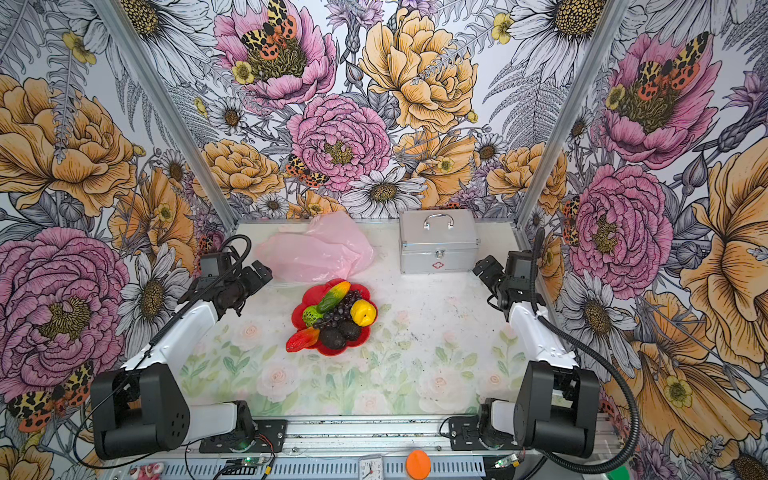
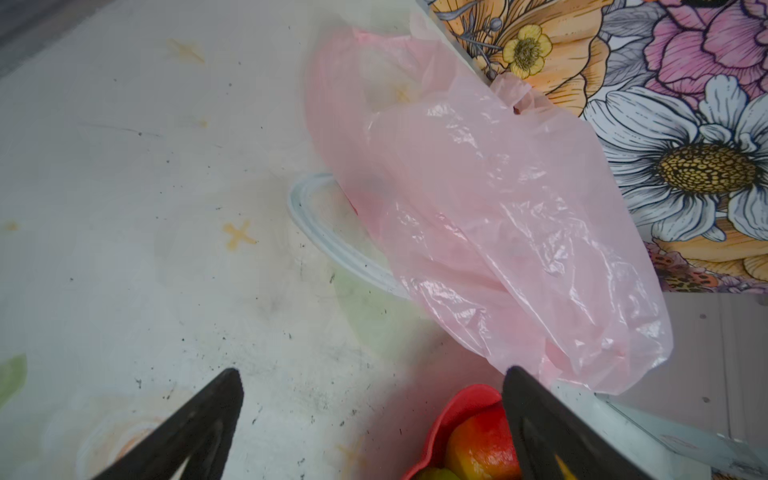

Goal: Place the fruits into the plastic bag
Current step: 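Grasp the pink bag handle with the left gripper while the right arm advances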

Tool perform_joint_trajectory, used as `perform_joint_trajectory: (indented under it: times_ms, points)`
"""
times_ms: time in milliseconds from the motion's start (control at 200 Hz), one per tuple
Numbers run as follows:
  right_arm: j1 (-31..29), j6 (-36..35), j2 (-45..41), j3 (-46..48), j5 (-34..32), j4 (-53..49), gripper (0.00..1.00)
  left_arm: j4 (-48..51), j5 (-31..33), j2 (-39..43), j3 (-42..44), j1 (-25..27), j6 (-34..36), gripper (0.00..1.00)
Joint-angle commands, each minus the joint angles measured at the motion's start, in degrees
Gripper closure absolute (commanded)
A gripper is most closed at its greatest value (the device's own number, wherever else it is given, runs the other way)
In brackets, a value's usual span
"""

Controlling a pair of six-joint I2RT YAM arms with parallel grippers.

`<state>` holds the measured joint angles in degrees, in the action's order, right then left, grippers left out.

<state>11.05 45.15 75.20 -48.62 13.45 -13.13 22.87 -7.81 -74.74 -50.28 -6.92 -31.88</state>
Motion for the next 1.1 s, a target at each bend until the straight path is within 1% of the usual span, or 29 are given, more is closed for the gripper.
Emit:
perform_joint_trajectory:
  times_ms: [0, 210, 320, 405, 515, 675, 911, 1096]
  points:
    - [-1.43, 2.99, 0.74, -3.14, 7.63, -1.57, 0.07, 1.84, -8.12, 0.87, -1.84, -0.56, -1.86, 0.01]
    - [-4.86, 4.53, 1.15, -5.47, 12.13, -2.79, 0.09, 1.85, -16.4, -0.61, -3.48, -0.73, -3.21, 0.01]
    - [-7.75, 4.26, 0.67, -5.82, 12.85, -3.96, 0.1, 1.53, -20.12, -1.69, -4.12, -0.74, -3.89, 0.01]
    - [-9.64, 4.18, -0.28, -5.35, 12.35, -4.0, 0.11, 0.86, -21.78, -2.2, -4.17, -0.73, -3.94, 0.01]
    - [-11.13, 4.66, -0.91, -5.17, 12.01, -4.01, 0.11, -0.12, -22.18, -3.48, -4.17, -0.73, -4.82, 0.01]
    - [-12.69, 4.99, -1.59, -5.66, 12.04, -4.44, 0.12, -1.9, -22.16, -7.36, -4.08, -0.75, -8.81, 0.01]
    - [-13.18, 4.52, -3.34, -5.96, 12.04, -5.88, 0.12, -11.08, -20.9, -13.29, -1.37, -0.73, -18.82, 0.03]
    - [-13.22, 2.98, -4.51, -6.63, 11.95, -7.85, 0.12, -17.53, -19.08, -18.89, -1.21, -0.73, -25.33, 0.06]
